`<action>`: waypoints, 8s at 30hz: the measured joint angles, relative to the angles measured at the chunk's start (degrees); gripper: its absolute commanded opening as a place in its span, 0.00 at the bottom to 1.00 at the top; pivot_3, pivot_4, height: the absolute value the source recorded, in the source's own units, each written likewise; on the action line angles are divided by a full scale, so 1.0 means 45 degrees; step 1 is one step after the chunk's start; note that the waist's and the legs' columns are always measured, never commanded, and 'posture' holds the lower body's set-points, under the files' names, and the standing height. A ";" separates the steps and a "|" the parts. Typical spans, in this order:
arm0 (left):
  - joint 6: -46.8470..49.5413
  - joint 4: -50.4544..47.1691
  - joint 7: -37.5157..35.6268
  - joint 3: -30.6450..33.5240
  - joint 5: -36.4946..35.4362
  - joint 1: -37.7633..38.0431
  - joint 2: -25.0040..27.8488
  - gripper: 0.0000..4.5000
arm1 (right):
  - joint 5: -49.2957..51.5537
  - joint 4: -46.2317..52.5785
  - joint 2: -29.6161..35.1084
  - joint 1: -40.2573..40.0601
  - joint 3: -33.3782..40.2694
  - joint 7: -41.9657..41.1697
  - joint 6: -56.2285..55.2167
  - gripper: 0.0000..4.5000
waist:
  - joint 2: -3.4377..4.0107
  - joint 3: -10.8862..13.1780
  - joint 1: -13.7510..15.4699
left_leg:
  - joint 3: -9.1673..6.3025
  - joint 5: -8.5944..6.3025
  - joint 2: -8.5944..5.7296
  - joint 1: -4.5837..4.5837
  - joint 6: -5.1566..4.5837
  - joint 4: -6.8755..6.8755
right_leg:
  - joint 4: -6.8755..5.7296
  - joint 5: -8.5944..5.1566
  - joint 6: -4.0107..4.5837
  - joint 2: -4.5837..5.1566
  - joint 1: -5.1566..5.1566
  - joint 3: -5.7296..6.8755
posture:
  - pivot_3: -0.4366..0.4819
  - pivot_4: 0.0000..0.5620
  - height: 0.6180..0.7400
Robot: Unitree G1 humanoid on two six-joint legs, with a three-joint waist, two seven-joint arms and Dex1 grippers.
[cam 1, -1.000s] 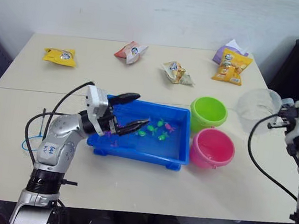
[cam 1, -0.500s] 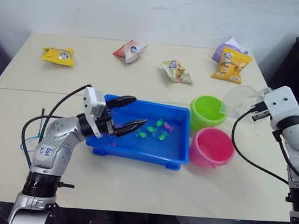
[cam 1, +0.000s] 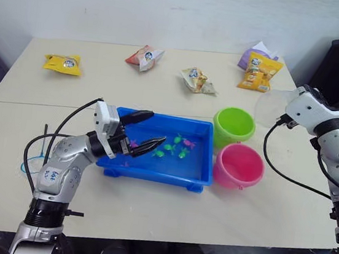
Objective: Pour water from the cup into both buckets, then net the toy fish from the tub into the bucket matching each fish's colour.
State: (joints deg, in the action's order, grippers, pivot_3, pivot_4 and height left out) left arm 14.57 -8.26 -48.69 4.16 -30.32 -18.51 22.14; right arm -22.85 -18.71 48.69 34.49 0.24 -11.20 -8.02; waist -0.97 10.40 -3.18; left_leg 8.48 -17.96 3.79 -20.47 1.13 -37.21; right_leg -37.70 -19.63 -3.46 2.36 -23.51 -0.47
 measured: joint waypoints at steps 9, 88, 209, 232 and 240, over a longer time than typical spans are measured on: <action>-0.0203 0.0001 0.0081 -0.0057 0.0012 0.0017 -0.0159 1.00 | -0.0352 -0.0430 0.0000 0.0278 -0.0003 0.0289 -0.0716 0.01 | 0.0000 0.0000 -0.0020 | 0.0002 0.0001 0.0002 0.0001 0.0001 -0.0001 | -0.0005 0.0000 0.0000 -0.0002 -0.0002 -0.0002 | 0.48 0.27 0.99; 0.2267 -0.1827 -0.3532 -0.0636 -0.2265 0.0205 0.2183 1.00 | 0.9990 0.2728 -0.6535 -0.4468 0.6743 0.0445 0.6223 0.01 | 0.0006 -0.0005 -0.0042 | -0.0005 0.0009 -0.0003 0.0009 0.0003 -0.0019 | -0.0043 0.0002 -0.0001 -0.0023 0.0004 -0.0035 | 0.48 0.27 0.99; -0.2250 0.1532 -0.7397 -0.3973 0.3557 -0.4729 0.4580 0.01 | 1.6348 1.1200 -0.0263 -0.1397 -0.0691 -0.7469 1.3041 1.00 | -0.0246 0.0003 0.0353 | -0.0038 0.0016 0.0008 -0.0265 -0.0149 -0.0176 | -0.0009 0.0034 -0.0008 0.0232 -0.0052 0.0339 | 0.48 0.27 0.99; -0.0880 0.1564 -0.6292 -0.4566 0.4550 -0.4765 0.3711 0.01 | 1.5877 1.1587 -0.1268 -0.1153 -0.1895 -0.6193 1.4957 1.00 | -0.0245 0.0003 0.0362 | -0.0036 0.0015 0.0006 -0.0264 -0.0152 -0.0196 | -0.0024 0.0041 -0.0020 0.0233 -0.0050 0.0331 | 0.48 0.27 0.99; -0.0740 0.1563 -0.6128 -0.4566 0.4593 -0.4772 0.3647 0.00 | 1.5655 1.1547 -0.1430 -0.0899 -0.1987 -0.6194 1.5336 0.70 | -0.0246 0.0003 0.0357 | -0.0035 0.0015 0.0007 -0.0264 -0.0152 -0.0197 | -0.0025 0.0041 -0.0020 0.0233 -0.0050 0.0331 | 0.48 0.27 0.99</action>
State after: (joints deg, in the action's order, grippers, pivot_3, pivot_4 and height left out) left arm 11.24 -1.23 -76.27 -16.39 -9.65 -39.99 38.56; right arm 47.60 33.25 42.25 30.45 -8.70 -39.07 60.99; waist -2.08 10.41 -1.58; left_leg 8.32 -17.90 3.82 -21.66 0.45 -38.09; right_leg -37.81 -19.44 -3.54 3.41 -23.74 1.02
